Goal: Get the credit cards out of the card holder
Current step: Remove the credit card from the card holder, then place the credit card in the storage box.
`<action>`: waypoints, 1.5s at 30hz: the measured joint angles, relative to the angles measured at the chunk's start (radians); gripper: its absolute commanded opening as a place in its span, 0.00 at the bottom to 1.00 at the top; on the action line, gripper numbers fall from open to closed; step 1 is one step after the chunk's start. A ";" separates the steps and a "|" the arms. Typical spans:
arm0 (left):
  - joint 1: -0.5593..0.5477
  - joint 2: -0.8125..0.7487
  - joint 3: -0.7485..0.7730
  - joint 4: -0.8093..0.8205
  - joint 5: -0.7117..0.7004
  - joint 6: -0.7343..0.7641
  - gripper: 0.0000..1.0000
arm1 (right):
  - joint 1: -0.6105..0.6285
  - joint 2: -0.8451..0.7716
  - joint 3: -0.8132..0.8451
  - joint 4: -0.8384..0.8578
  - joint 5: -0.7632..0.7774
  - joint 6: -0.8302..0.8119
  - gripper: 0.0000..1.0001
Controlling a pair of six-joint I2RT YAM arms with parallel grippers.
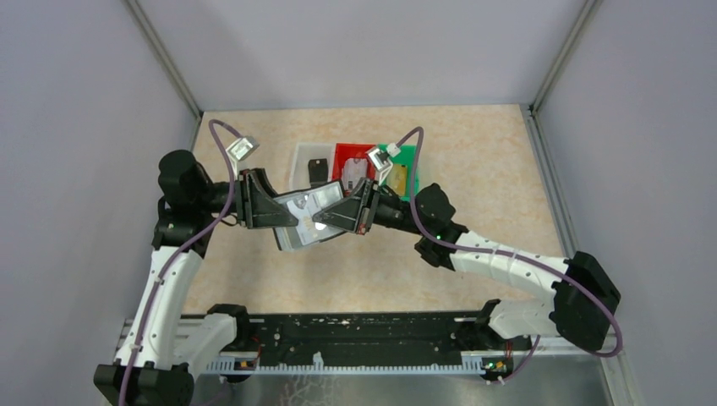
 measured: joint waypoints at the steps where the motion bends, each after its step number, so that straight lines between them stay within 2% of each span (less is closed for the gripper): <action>1: 0.000 0.000 0.003 -0.002 0.000 0.008 0.00 | -0.003 -0.003 0.000 -0.001 0.000 0.000 0.00; 14: 0.000 0.017 0.036 -0.037 -0.002 0.081 0.00 | -0.119 -0.204 -0.044 -0.152 -0.001 -0.038 0.00; 21: 0.000 0.023 0.099 -0.204 -0.032 0.247 0.00 | -0.361 -0.323 -0.052 -0.337 0.017 -0.056 0.00; 26: 0.000 0.040 0.185 -0.401 -0.136 0.451 0.00 | -0.513 -0.356 -0.035 -0.483 0.081 -0.093 0.00; 32: 0.000 0.068 0.212 -0.541 -0.246 0.578 0.00 | -0.515 -0.166 0.052 -0.608 0.160 -0.187 0.00; 37: 0.000 0.068 0.217 -0.579 -0.286 0.595 0.00 | -0.476 0.056 0.137 -0.671 0.253 -0.253 0.00; 45: 0.000 0.068 0.248 -0.586 -0.300 0.595 0.00 | -0.377 0.421 0.396 -0.721 0.381 -0.320 0.00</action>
